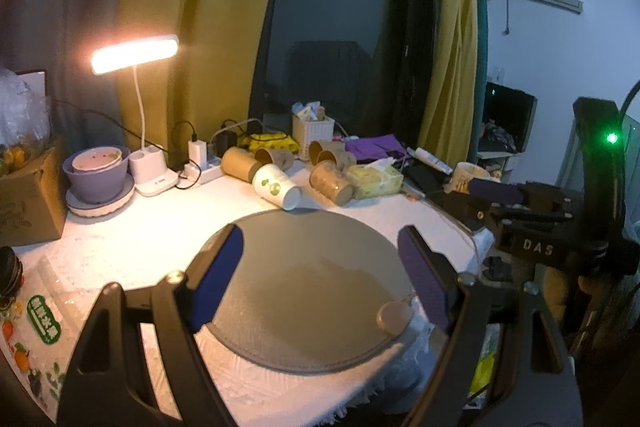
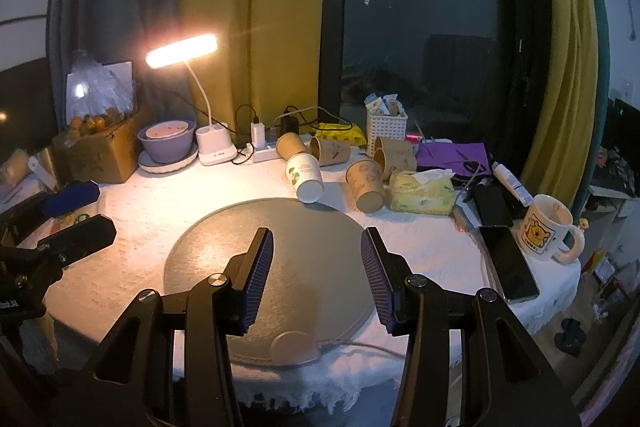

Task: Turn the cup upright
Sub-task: 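Move the right gripper toward the tan floral paper cup lying on its side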

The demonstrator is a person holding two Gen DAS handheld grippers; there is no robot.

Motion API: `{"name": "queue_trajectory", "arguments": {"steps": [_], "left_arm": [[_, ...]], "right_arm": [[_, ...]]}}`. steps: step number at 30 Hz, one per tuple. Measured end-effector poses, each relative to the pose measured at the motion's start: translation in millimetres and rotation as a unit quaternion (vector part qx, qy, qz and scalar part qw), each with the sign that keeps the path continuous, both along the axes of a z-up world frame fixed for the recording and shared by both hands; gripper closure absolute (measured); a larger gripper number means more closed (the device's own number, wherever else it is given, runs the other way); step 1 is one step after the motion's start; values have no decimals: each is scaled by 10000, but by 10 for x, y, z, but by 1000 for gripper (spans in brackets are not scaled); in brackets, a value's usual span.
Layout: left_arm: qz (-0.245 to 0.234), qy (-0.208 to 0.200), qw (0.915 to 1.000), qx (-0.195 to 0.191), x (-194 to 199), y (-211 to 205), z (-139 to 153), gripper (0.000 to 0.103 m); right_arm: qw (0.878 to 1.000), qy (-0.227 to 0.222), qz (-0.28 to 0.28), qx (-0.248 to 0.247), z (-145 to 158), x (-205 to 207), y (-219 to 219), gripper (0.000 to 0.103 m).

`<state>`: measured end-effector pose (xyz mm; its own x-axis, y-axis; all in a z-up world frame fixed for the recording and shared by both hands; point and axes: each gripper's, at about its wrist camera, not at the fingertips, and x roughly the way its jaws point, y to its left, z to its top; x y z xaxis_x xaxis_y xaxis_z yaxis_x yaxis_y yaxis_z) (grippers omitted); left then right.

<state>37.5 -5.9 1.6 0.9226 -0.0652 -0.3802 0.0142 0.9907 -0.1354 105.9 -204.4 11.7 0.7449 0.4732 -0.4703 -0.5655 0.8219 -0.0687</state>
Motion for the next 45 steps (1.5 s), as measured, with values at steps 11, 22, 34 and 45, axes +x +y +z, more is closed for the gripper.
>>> {"name": "queue_trajectory", "arguments": {"steps": [11, 22, 34, 45], "left_arm": [[-37, 370, 9993, 91, 704, -33, -14, 22], [-52, 777, 9969, 109, 1573, -204, -55, 22], [-158, 1369, 9905, 24, 2722, -441, -370, 22], [-162, 1757, 9843, 24, 3530, -529, -664, 22]], "right_arm": [[9996, 262, -36, 4, -148, 645, 1, 50], [9991, 405, -7, 145, -173, 1394, -158, 40], [9976, 638, -37, 249, -377, 2283, -336, 40], [9964, 816, 0, 218, -587, 2906, -331, 40]]}}
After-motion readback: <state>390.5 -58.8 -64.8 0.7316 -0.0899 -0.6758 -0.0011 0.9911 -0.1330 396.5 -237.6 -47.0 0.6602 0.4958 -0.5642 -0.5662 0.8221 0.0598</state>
